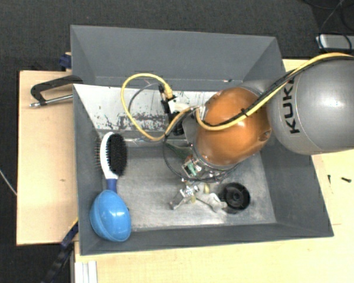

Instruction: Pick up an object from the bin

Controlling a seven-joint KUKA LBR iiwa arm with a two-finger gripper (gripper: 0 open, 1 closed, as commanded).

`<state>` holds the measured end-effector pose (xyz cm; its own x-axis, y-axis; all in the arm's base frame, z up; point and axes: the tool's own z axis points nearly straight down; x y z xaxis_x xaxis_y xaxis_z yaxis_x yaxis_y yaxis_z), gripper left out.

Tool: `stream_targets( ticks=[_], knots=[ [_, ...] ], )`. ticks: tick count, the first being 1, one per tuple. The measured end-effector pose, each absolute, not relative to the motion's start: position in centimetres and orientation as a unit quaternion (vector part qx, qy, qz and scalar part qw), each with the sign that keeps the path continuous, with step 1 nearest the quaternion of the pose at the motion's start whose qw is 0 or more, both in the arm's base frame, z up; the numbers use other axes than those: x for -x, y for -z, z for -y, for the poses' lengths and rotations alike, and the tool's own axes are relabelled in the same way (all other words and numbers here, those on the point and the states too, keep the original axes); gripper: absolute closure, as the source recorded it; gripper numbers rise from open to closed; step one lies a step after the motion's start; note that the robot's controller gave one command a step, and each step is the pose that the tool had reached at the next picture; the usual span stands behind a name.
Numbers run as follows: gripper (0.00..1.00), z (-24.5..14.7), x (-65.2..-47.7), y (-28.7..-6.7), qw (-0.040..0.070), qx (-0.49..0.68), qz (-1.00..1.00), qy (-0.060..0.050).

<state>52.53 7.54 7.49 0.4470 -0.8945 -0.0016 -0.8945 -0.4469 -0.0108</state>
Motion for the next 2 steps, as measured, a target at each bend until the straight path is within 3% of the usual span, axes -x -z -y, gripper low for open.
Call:
stream_targets(
  ticks=[1, 2],
  knots=[
    [0.00, -12.17, -51.85, -7.45, 0.000, 0.924, -0.382, 0.003],
    [1.00, -12.04, -52.22, -7.75, 0.001, 0.924, -0.383, 0.008]
  ],
)
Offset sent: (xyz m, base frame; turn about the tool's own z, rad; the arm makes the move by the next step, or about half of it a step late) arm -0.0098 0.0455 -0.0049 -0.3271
